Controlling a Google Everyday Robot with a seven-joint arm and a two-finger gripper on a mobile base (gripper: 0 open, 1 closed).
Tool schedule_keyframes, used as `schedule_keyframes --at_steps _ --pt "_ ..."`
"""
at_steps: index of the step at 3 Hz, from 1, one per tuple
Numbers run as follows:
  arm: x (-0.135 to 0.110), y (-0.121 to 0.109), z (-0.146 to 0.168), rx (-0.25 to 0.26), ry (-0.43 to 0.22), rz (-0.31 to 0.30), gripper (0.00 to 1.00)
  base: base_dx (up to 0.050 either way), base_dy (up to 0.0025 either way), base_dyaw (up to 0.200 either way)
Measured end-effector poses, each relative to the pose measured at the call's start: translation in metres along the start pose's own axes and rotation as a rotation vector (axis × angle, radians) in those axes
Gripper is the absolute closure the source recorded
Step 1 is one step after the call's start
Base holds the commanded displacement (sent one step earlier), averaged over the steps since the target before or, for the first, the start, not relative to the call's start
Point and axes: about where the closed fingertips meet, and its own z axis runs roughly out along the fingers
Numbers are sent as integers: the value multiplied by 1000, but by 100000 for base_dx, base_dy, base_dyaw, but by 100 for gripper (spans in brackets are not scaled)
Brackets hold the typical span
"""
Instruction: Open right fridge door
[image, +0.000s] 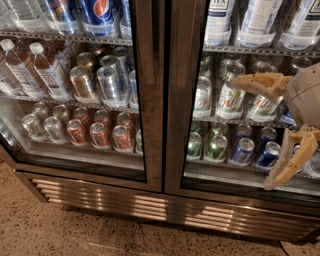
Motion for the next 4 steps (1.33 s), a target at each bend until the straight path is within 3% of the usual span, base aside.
schedule_keyframes --at_steps 1,2,3,4 --pt "5 6 4 -59 -215 -45 0 0 0 0" --pt "14 -3 13 -67 -342 -31 0 0 0 0" --pt "14 -3 13 -67 -342 -31 0 0 0 0" --pt "14 -6 11 -17 -393 -13 0 0 0 0"
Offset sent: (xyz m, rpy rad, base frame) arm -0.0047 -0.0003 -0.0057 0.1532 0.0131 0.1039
